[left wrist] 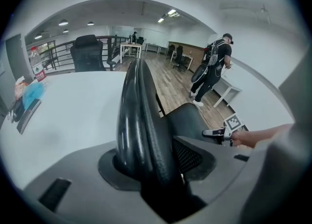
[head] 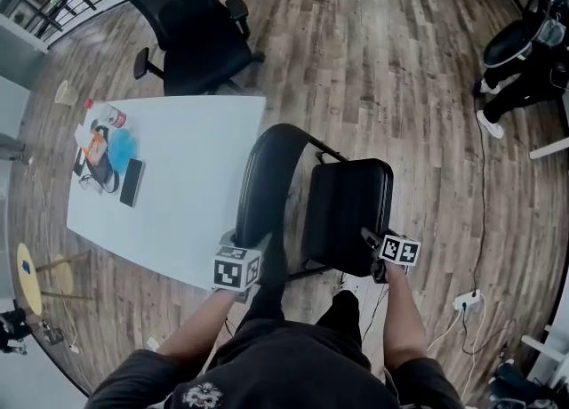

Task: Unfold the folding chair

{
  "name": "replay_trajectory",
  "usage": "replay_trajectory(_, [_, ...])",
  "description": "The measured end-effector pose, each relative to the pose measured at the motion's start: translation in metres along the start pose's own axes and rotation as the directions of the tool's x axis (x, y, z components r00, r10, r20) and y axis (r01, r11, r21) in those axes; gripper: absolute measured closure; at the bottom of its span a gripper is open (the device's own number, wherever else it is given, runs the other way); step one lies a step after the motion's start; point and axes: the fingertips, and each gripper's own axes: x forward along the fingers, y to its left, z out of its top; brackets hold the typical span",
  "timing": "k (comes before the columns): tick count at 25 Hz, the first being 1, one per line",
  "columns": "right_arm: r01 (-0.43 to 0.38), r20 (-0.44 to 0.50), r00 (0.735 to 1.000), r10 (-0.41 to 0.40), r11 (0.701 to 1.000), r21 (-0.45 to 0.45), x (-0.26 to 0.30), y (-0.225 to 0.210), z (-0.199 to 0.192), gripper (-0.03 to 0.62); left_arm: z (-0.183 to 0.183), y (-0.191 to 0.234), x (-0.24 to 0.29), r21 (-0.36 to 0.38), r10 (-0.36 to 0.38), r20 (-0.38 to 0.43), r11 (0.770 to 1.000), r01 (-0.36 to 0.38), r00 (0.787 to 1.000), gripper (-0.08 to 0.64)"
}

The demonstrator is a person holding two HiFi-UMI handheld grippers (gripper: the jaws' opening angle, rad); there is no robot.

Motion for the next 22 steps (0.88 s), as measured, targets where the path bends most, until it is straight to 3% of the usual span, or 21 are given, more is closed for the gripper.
replay_trajectory(3, [-0.071, -0.057, 0.996, 0.07, 0.997, -0.01, -0.007, -0.05, -0.003, 0.242, -0.015, -0.015, 0.023, -0.053, 0.005, -0.066, 0.999, -0.009, 0.998, 0.373])
replay_trajectory(7, [-0.143, -0.124, 0.983, 0.139, 0.989, -0.024, -0.01, -0.103, -0.007, 0.242, -0.019, -0.025, 0.045, -0.079, 0.071, -0.093, 0.994, -0.078, 0.993, 0.348])
replay_trajectory(9, [-0.149, -0.127, 0.981, 0.146, 0.989, -0.013, -0.008, -0.131, -0.011, 0.242, -0.024, -0.031, 0.059, -0.079, 0.093, -0.099, 0.992, -0.101, 0.991, 0.31])
replay_trajectory(14, [-0.145, -0.125, 0.981, 0.15, 0.988, 0.049, -0.001, -0.204, -0.018, 0.242, -0.027, -0.053, 0.089, -0.079, 0.105, -0.096, 0.991, -0.112, 0.99, 0.304])
replay_trajectory(22, [-0.189, -0.118, 0.972, 0.202, 0.975, 0.113, 0.02, -0.288, -0.026, 0.242, -0.04, -0.077, 0.133, -0.13, 0.068, -0.109, 0.988, -0.083, 0.992, 0.304])
